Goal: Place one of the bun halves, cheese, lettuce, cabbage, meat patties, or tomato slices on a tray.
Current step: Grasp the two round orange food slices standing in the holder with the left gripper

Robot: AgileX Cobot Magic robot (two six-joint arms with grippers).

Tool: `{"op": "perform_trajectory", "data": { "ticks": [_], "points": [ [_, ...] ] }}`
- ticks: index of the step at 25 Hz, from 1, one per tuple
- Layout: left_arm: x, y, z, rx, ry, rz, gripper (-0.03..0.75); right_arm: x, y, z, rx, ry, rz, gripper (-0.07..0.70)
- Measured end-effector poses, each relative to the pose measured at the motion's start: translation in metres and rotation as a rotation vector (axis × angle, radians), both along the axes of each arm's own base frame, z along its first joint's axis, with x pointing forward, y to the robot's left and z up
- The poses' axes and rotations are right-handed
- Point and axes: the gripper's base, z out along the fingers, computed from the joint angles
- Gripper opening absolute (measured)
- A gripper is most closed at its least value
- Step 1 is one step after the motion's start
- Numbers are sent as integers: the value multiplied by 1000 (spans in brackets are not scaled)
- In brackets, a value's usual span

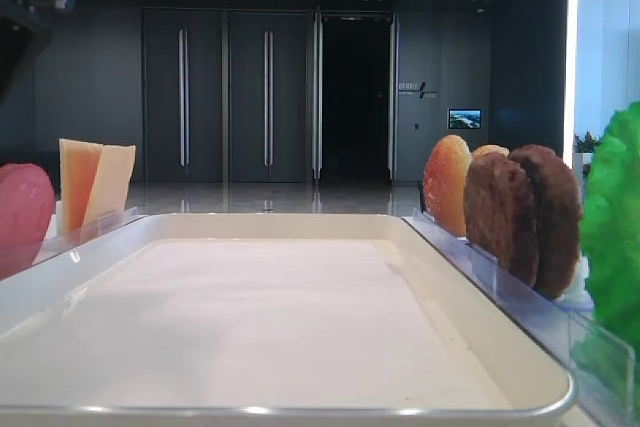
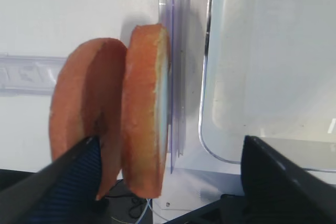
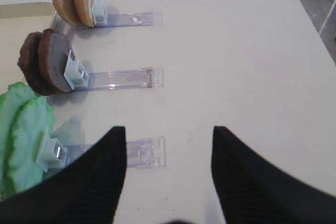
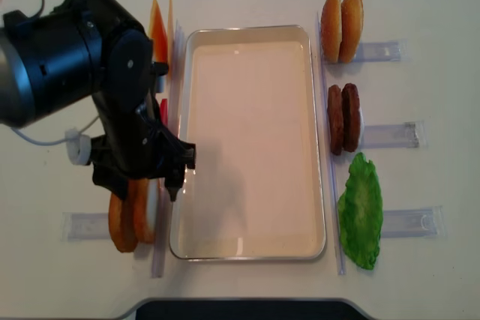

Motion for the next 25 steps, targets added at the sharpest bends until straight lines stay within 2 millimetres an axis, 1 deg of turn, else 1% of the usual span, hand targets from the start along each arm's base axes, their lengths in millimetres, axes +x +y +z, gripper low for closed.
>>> {"op": "perform_trajectory", "data": {
  "ticks": [11,17,20,22,25],
  "points": [
    [5,-4,-13,11,22,-1,632,0,0,0,0,0,0,382],
    [5,-4,-14,13,25,-1,624,0,0,0,0,0,0,382],
    [5,-4,-14,17,29,0,572,0,0,0,0,0,0,382],
    [4,-3,-14,23,35,0,512,0,0,0,0,0,0,382],
    [4,-2,-14,41,44,-3,394,0,0,0,0,0,0,382]
  ]
}}
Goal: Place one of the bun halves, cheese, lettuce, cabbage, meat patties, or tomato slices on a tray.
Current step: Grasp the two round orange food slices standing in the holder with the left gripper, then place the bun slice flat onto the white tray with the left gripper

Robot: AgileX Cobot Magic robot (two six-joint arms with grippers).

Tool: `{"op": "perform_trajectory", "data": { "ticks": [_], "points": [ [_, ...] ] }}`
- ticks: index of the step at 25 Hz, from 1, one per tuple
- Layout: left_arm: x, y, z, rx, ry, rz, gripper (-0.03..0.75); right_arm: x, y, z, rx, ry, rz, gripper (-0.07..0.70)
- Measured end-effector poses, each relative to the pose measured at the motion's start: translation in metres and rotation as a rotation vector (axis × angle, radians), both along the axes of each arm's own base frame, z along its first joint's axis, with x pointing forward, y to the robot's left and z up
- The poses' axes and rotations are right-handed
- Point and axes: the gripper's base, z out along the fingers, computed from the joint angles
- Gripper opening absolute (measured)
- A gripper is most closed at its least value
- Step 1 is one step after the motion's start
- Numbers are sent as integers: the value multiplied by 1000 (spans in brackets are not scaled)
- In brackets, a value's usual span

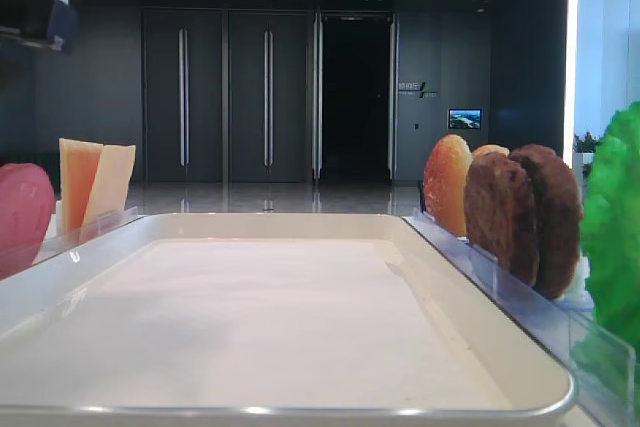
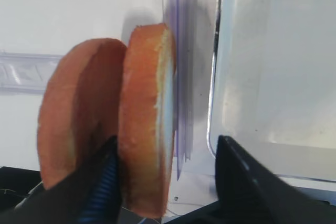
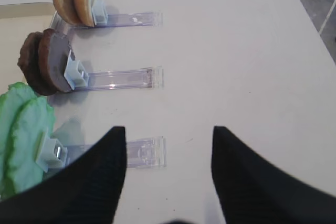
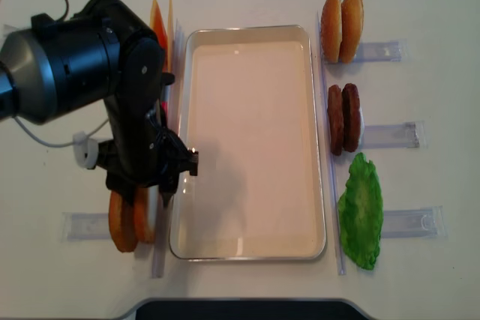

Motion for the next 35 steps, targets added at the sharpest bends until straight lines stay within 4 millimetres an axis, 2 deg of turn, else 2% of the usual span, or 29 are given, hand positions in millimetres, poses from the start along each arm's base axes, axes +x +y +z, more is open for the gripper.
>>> {"op": "perform_trajectory", "data": {
  "ticks": [6,8,20,25,35],
  "points": [
    [0,1,0,9,2,-10,191,0,0,0,0,0,0,382],
    [0,1,-1,13,4,-13,150,0,0,0,0,0,0,382],
    [-4,-2,4,-1,0,-25,130,0,0,0,0,0,0,382],
    [-16,-1,28,-61,-53,-33,130,0,0,0,0,0,0,382],
    [-49,14,93,-333,-269,-17,129,0,0,0,0,0,0,382]
  ]
}}
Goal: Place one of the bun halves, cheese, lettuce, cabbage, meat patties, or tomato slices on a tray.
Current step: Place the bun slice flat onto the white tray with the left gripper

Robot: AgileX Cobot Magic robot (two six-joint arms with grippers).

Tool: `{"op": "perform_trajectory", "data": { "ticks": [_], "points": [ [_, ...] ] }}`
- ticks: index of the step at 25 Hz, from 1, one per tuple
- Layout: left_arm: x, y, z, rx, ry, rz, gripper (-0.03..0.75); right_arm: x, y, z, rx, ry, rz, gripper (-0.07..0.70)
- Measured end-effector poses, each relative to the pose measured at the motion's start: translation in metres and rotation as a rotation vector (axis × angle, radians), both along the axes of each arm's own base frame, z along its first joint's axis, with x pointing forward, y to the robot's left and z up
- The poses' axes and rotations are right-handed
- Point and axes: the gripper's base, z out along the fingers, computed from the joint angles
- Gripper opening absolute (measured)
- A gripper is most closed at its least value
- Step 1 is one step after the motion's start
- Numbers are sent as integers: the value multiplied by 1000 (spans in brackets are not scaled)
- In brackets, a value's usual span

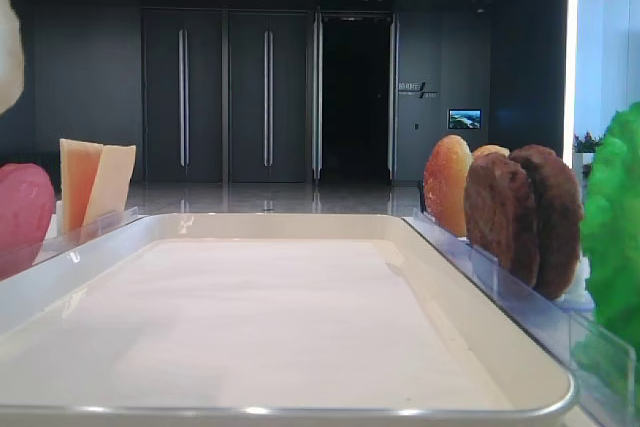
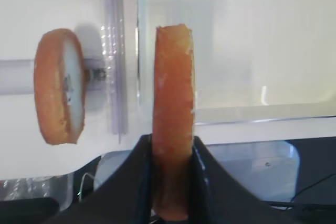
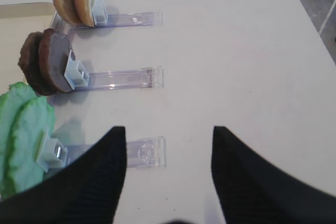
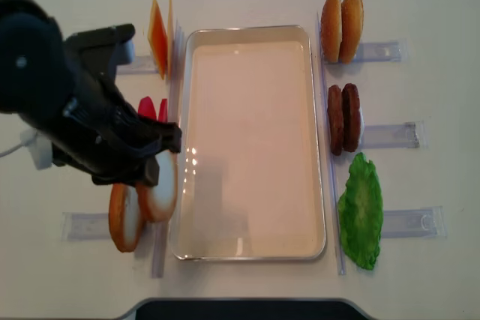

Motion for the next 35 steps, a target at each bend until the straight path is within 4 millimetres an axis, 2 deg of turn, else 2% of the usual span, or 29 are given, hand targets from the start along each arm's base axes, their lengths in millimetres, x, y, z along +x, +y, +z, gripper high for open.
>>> {"op": "perform_trajectory", "data": {
  "ticks": [3,5,12,20,28,35],
  "points": [
    [-6,2,10,-102,-88,-13,129,0,0,0,0,0,0,382],
    [-10,1,6,-171,-119,-31,129,0,0,0,0,0,0,382],
    [-17,-7,-39,-339,-142,-74,127,0,0,0,0,0,0,382],
    [12,-6,-67,-390,-117,-94,127,0,0,0,0,0,0,382],
    [36,-32,-106,-501,-93,-221,127,0,0,0,0,0,0,382],
    [49,-37,-139,-462,-77,-231,127,0,0,0,0,0,0,382]
  ]
}}
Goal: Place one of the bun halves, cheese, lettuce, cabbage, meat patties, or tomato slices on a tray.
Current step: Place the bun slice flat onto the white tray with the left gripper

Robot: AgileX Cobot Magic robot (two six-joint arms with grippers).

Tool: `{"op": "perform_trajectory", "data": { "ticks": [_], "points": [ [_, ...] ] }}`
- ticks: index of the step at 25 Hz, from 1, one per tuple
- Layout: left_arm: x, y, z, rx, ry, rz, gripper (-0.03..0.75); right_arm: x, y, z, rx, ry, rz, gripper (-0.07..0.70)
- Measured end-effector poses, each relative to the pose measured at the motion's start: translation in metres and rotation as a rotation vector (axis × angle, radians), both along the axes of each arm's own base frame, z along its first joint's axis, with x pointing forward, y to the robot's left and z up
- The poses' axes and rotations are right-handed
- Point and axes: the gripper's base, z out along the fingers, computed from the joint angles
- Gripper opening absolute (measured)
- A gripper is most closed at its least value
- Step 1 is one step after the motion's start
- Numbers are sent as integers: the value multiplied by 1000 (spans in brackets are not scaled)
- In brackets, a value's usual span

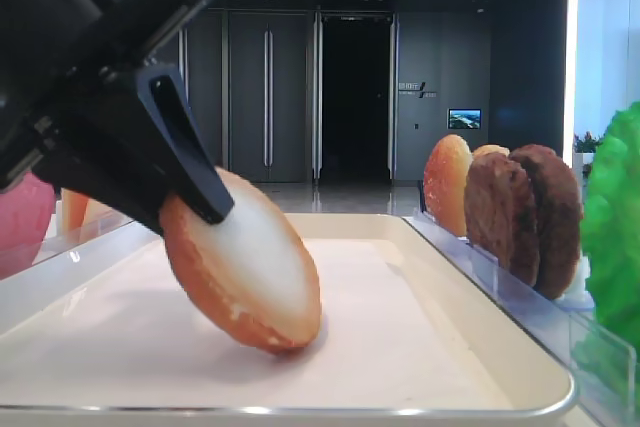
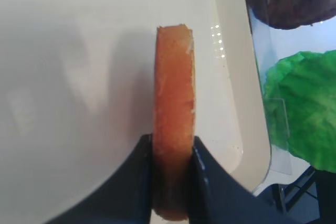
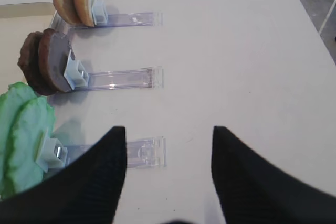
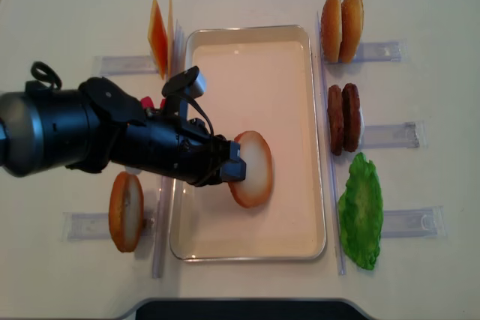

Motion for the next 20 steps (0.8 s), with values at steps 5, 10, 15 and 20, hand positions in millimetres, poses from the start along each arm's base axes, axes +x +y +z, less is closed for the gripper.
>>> {"op": "perform_trajectory", "data": {
  "ticks": [5,10,15,20],
  "points": [
    [9,-6,-10,-1,-5,-13,126,0,0,0,0,0,0,382],
    [13,-8,-12,-3,-18,-26,125,0,0,0,0,0,0,382],
    [12,-8,-12,-3,-18,-29,125,0,0,0,0,0,0,382],
    [12,-8,-12,-4,-17,-30,168,0,0,0,0,0,0,382]
  ]
}}
